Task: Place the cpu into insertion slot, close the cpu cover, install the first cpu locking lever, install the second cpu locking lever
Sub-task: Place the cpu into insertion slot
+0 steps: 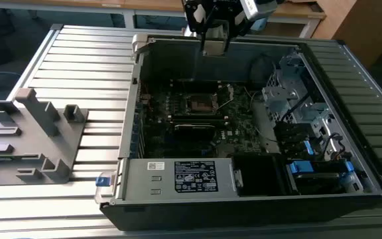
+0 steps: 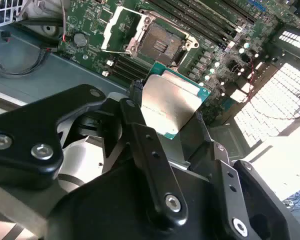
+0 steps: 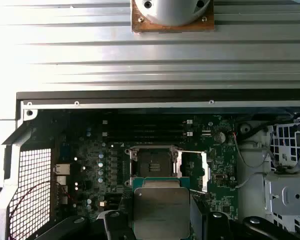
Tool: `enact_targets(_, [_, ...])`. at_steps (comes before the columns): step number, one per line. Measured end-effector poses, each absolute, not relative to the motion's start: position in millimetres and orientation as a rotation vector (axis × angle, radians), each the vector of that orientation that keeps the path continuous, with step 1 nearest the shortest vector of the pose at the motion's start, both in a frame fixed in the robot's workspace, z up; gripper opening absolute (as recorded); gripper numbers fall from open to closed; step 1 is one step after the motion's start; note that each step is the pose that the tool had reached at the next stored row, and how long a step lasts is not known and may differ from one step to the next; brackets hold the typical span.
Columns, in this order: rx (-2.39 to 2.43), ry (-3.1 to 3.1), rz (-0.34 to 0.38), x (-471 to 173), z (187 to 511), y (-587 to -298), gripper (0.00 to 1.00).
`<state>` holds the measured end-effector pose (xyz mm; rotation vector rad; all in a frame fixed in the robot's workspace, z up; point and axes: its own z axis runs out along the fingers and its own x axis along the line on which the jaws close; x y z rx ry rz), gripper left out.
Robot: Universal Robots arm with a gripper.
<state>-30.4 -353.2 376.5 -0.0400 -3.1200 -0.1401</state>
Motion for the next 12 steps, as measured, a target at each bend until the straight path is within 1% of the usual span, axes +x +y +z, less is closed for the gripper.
enact_targets(12, [-0.040,-3.120,-0.140,-30.4,375.1,-353.2,0.54])
